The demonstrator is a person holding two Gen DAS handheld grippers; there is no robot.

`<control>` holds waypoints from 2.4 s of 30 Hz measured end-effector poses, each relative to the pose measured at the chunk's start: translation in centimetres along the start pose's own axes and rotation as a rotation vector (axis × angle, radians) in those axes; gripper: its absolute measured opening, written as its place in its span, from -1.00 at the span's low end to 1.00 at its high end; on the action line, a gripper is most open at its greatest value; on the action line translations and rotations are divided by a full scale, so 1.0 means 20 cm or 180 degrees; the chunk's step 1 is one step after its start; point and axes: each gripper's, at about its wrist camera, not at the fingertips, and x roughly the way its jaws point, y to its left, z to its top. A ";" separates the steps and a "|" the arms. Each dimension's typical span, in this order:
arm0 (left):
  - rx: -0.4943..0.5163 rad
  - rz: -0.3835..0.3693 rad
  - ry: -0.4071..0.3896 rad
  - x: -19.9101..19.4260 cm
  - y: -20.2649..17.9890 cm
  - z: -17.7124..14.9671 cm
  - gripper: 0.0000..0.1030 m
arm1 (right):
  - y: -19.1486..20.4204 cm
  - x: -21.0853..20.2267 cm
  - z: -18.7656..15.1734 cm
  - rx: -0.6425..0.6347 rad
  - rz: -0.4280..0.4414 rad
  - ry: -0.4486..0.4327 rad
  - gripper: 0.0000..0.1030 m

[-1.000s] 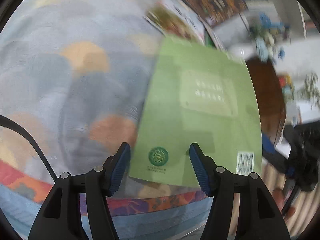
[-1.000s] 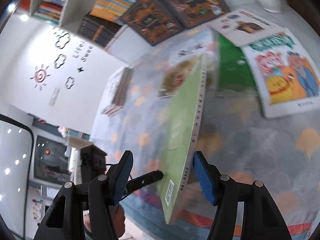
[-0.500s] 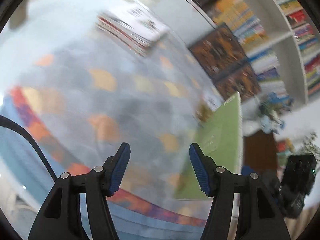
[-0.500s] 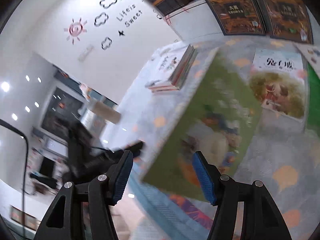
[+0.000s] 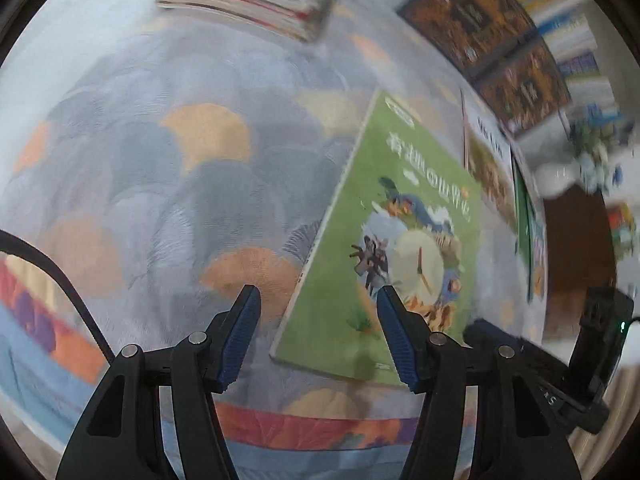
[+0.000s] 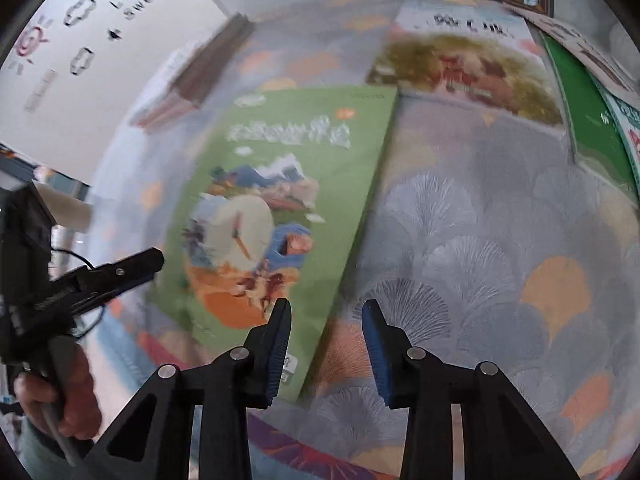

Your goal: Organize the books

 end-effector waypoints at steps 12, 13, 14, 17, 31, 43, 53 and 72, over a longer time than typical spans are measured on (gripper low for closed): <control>0.0572 -0.0653 0.0132 -0.09 -0.06 0.05 0.12 | 0.06 0.03 -0.07 0.0324 0.0024 -0.0204 -0.25; 0.0583 -0.0772 0.0109 -0.12 -0.07 0.05 0.12 | 0.05 0.02 -0.08 0.0394 0.0065 -0.0225 -0.25; 0.0535 -0.0970 0.0101 -0.15 -0.06 0.05 0.12 | 0.04 0.01 -0.08 0.0450 0.0103 -0.0239 -0.25; 0.0145 -0.1532 0.0308 -0.10 0.04 0.07 -0.08 | -0.02 0.00 -0.09 0.0723 0.0318 -0.0292 -0.23; 0.0025 -0.1607 0.0779 0.18 -0.01 0.07 -0.77 | -0.09 -0.03 -0.16 0.1258 0.0542 -0.0397 -0.19; -0.0612 -0.2431 0.1162 0.22 -0.06 0.22 -0.78 | -0.33 -0.05 -0.30 0.2373 0.2038 -0.0567 0.35; 0.0422 -0.1410 0.0711 0.08 -0.17 0.23 -0.74 | 0.02 -0.16 -0.11 0.1253 0.0921 -0.0709 -0.20; 0.0639 -0.1258 -0.0416 -0.45 0.05 0.43 -0.66 | 0.78 -0.44 0.26 -0.0766 0.0158 -0.1084 -0.20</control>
